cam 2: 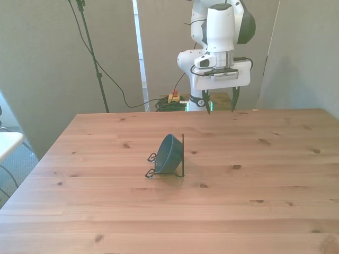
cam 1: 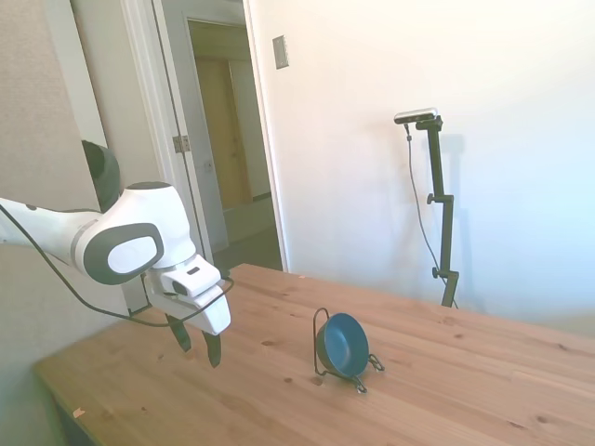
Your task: Unload the bowl
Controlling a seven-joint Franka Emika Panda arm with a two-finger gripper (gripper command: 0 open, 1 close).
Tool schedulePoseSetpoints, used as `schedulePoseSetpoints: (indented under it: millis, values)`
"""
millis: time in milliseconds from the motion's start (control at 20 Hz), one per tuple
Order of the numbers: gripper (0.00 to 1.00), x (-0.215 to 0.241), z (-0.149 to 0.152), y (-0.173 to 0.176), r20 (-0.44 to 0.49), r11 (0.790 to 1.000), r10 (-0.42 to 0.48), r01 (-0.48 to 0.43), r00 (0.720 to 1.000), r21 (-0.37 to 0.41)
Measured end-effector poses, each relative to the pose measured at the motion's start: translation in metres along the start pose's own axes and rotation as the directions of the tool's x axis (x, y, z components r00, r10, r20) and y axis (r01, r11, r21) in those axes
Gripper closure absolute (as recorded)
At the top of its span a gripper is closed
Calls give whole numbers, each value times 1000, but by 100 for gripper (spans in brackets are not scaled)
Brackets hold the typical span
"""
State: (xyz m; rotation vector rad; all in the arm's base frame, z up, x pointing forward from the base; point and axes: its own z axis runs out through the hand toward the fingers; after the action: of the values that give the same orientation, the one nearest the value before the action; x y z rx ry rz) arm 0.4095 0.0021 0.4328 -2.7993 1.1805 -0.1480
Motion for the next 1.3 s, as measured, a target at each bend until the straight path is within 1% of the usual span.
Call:
schedulePoseSetpoints:
  millis: [150,350,450,750,900,1000,1100,1300]
  values:
    - [0,2,0,1,-16,1000,-6,6,1000,-11]
    - [0,23,-9,14,-71,1000,21,-20,997,9]
    - [0,43,-20,28,-89,999,32,-29,996,32]
    - [0,105,-63,81,-133,997,10,2,991,83]
    - [0,136,-78,106,-145,993,-31,47,989,106]
    - [0,154,-77,117,-142,987,-77,95,987,128]
    - [0,172,-70,122,-133,981,-107,126,985,145]
    - [0,199,-50,123,-116,966,-170,189,979,175]
